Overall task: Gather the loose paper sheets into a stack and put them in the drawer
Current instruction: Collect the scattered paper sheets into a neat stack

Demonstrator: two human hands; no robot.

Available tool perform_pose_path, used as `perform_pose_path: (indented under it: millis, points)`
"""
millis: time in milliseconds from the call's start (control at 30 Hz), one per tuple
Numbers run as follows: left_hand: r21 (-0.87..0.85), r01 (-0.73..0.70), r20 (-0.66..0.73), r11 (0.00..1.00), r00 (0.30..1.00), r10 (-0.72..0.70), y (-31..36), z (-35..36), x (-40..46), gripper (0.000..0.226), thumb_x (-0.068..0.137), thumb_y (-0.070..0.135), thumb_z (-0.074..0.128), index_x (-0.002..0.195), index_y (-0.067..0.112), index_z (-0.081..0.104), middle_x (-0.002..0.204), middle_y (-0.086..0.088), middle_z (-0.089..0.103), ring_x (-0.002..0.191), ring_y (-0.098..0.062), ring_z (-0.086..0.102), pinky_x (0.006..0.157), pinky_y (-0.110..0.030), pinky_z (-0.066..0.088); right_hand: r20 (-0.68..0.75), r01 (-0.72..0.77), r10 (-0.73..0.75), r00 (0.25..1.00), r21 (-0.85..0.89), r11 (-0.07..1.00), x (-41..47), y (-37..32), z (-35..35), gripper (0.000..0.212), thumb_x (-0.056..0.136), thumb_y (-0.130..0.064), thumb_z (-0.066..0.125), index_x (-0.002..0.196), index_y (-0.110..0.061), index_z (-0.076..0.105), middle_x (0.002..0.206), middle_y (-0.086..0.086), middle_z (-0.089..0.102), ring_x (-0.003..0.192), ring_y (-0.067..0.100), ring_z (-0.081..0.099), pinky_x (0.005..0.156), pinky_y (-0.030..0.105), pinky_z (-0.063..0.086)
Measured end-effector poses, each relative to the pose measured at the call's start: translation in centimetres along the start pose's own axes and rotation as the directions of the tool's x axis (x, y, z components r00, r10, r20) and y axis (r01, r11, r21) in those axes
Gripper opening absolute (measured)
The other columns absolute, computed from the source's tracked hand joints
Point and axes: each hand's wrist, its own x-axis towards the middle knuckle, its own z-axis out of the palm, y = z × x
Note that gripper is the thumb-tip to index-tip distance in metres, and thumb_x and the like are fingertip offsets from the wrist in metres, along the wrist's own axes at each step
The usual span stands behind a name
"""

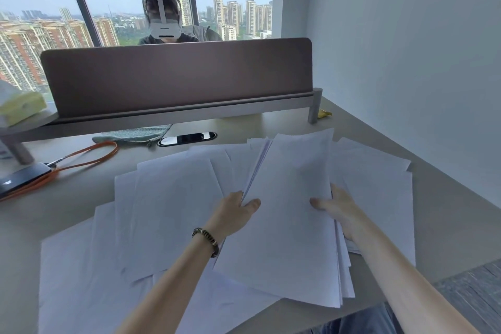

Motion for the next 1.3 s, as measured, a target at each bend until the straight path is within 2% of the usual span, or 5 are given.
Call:
perform_pose_path:
  millis: [267,433,733,1067,1300]
  points:
    - [0.237,0.053,-0.063,0.970,0.997,-0.039,-1.2,-0.4,-0.8,0.053,0.104,0.048,0.024,0.131,0.009,0.048,0.133,-0.007,0.054,0.141,-0.022,0.033,0.119,-0.045,0.010,-0.076,0.060,-0.053,0.996,0.091,0.994,-0.3,-0.6,-0.2,0.038,0.087,0.011,0.064,0.118,-0.010,0.067,0.110,0.012,0.073,0.094,0.029,0.069,0.078,0.034,0.055]
    - [0.372,0.036,-0.033,0.928,0.999,-0.025,-3.1,-0.9,-0.3,0.023,0.102,0.033,0.032,0.090,0.022,0.048,0.112,0.003,0.055,0.134,-0.021,0.043,0.115,-0.061,0.016,-0.080,0.094,-0.085,0.993,0.116,0.989,-1.3,-2.4,-0.6,0.033,0.086,0.010,0.065,0.108,-0.014,0.069,0.097,0.003,0.074,0.084,0.025,0.072,0.070,0.032,0.057]
    - [0.450,0.069,-0.045,0.890,0.998,-0.055,-3.6,-2.3,-1.1,0.059,0.095,0.023,0.046,0.150,0.035,0.030,0.150,0.004,0.040,0.141,-0.021,0.036,0.116,-0.065,0.012,-0.089,0.193,-0.186,0.979,0.083,0.978,-2.3,-5.1,-0.8,0.032,0.087,0.007,0.065,0.109,-0.016,0.068,0.102,0.004,0.075,0.091,0.028,0.073,0.081,0.042,0.059]
    - [0.515,0.147,-0.040,0.845,0.988,-0.148,-3.5,-2.6,-1.7,0.046,0.092,0.042,0.044,0.138,0.036,0.042,0.158,-0.005,0.022,0.148,-0.027,0.017,0.113,-0.067,0.010,-0.061,-0.056,0.058,0.996,0.031,0.998,-0.9,-1.3,-1.8,0.032,0.088,0.000,0.071,0.119,0.001,0.065,0.088,0.010,0.070,0.072,0.022,0.068,0.053,0.023,0.055]
    - [0.492,0.035,0.024,0.870,0.998,-0.054,-4.1,-1.6,-1.0,0.065,0.095,0.047,0.047,0.153,0.031,0.024,0.168,0.005,0.004,0.154,-0.026,-0.007,0.119,-0.062,-0.001,-0.192,0.005,-0.028,0.981,-0.121,0.993,-0.4,0.2,-2.4,0.025,0.082,-0.008,0.076,0.106,-0.004,0.070,0.100,0.014,0.074,0.086,0.030,0.071,0.085,0.044,0.059]
